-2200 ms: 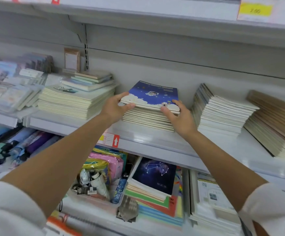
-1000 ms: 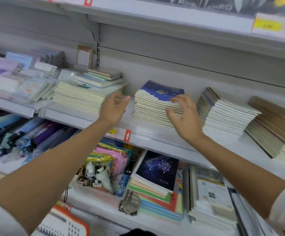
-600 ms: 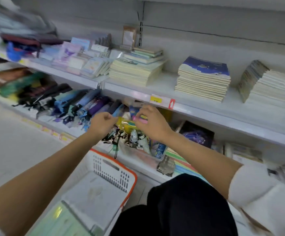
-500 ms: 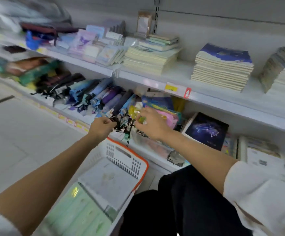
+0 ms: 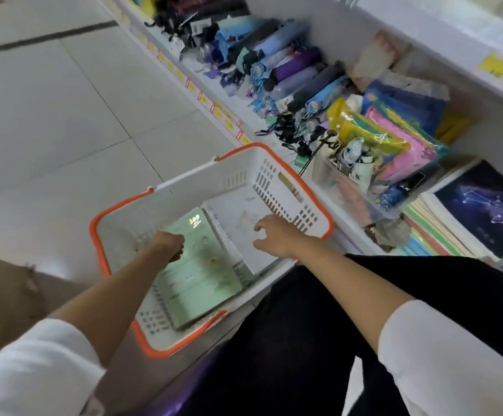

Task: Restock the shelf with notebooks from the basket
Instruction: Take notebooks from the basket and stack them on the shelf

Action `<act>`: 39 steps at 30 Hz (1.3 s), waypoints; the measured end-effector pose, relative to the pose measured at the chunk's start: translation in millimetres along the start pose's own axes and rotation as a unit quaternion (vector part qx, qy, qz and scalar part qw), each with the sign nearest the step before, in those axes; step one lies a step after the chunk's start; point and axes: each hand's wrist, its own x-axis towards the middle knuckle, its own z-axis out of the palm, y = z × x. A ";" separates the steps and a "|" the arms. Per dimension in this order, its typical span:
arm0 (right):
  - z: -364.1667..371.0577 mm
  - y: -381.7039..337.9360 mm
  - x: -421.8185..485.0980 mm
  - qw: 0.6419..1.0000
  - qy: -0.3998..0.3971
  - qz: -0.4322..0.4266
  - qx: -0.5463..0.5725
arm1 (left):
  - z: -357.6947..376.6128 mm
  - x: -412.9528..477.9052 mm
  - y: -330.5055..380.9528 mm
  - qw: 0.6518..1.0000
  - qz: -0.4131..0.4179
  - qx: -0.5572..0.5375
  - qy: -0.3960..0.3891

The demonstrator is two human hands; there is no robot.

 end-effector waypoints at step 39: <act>90.4 6.7 104.0 0.998 0.009 0.061 -0.015 | 10.8 36.0 -118.9 0.960 -0.175 -0.212 0.053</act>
